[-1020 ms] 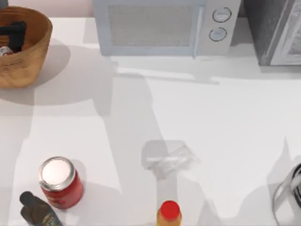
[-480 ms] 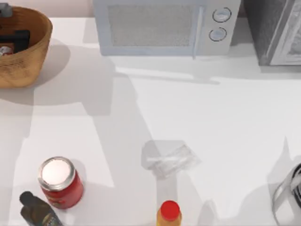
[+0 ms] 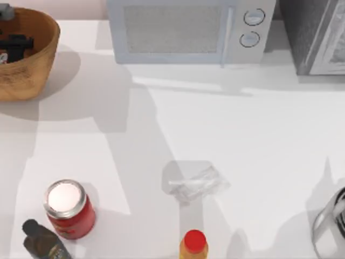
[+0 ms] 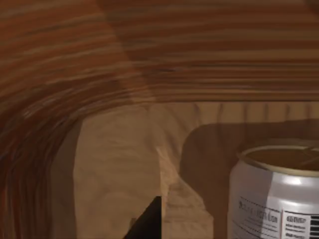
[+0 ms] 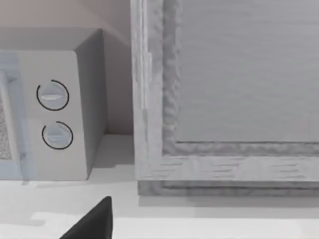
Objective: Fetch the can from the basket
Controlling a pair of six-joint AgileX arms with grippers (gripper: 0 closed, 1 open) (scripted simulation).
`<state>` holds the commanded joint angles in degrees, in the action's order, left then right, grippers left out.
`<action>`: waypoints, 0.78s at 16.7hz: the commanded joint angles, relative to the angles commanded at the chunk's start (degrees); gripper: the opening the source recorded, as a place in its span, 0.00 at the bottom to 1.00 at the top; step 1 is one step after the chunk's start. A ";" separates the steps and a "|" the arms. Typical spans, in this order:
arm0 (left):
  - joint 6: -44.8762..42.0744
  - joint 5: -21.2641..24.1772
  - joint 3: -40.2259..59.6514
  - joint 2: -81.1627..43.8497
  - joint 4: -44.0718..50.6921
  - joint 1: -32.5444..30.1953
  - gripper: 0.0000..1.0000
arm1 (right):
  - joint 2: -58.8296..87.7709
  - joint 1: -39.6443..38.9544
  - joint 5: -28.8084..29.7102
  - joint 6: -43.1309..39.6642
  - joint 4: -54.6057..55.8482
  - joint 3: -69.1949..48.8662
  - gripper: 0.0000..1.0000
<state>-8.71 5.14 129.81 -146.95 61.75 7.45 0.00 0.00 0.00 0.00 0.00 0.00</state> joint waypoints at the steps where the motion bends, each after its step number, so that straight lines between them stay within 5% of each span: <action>1: 0.00 0.00 0.00 0.00 0.00 0.00 0.40 | 0.00 0.00 0.00 0.00 0.00 0.00 1.00; 6: 0.00 0.00 0.00 0.00 0.00 0.00 0.02 | 0.00 0.00 0.00 0.00 0.00 0.00 1.00; 13: 0.00 0.00 0.00 0.00 0.00 0.00 0.00 | 0.00 0.00 0.00 0.00 0.00 0.00 1.00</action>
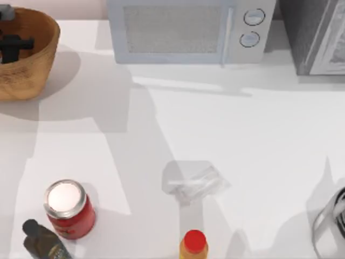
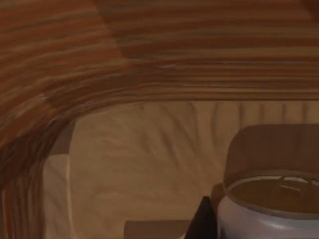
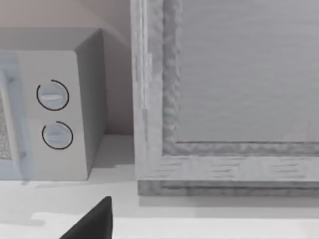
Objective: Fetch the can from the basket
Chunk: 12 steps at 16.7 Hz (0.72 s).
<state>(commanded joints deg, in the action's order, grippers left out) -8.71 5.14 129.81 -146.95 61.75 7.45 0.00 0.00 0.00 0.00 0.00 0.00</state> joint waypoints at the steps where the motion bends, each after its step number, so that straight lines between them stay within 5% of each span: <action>1: 0.00 0.00 0.00 0.00 0.00 0.00 0.00 | 0.00 0.00 0.00 0.00 0.00 0.00 1.00; 7: 0.85 -0.50 -4.56 7.79 -2.68 0.07 0.00 | 0.00 0.00 0.00 0.00 0.00 0.00 1.00; 12: 2.11 -1.14 -22.90 27.96 -11.47 -0.97 0.00 | 0.00 0.00 0.00 0.00 0.00 0.00 1.00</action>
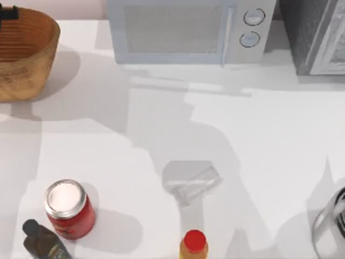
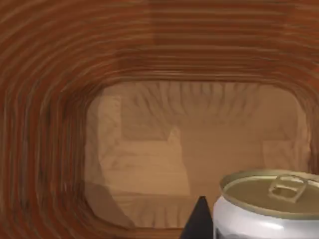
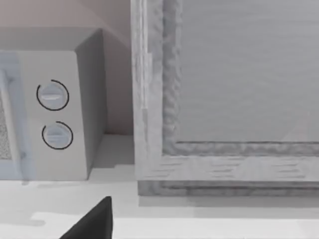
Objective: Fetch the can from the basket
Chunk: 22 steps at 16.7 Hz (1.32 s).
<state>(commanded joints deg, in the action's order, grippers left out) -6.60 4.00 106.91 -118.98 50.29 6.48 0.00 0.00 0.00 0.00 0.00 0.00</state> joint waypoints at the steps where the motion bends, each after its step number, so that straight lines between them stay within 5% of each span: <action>1: 0.29 -0.17 -5.25 5.79 -2.29 -0.31 0.00 | 0.00 0.00 0.00 0.00 0.00 0.00 1.00; 14: 4.89 -3.02 -84.96 96.48 -37.83 -5.03 0.00 | 0.00 0.00 0.00 0.00 0.00 0.00 1.00; 22: 6.59 -4.00 -106.84 118.91 -50.24 -6.47 0.00 | 0.00 0.00 0.00 0.00 0.00 0.00 1.00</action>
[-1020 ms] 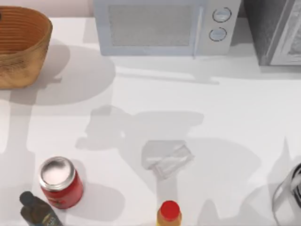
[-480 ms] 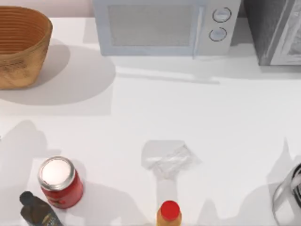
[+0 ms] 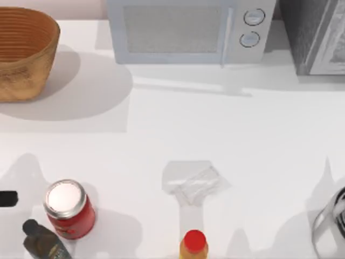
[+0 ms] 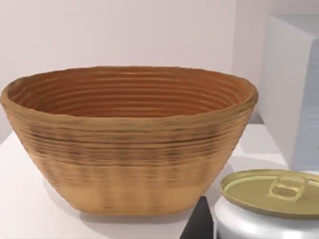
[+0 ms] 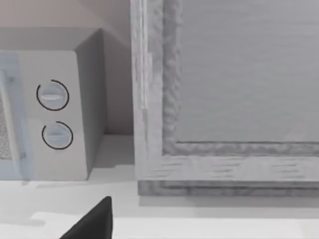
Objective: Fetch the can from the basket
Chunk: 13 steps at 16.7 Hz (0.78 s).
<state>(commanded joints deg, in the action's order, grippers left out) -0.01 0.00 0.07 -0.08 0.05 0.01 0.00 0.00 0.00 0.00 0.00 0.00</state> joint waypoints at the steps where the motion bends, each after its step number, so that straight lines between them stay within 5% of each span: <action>1: 0.01 0.00 -0.07 0.08 -0.05 -0.01 0.00 | 0.00 0.00 0.00 0.00 0.00 0.00 1.00; 8: -0.13 0.73 0.81 -1.76 -0.83 0.10 0.00 | 0.00 0.00 0.00 0.00 0.00 0.00 1.00; 13: -0.30 7.71 7.77 -15.21 -8.16 -0.94 0.00 | 0.00 0.00 0.00 0.00 0.00 0.00 1.00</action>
<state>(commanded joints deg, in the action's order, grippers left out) -0.30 7.72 7.84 -15.28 -8.11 -0.93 0.00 0.00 0.00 0.00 0.00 0.00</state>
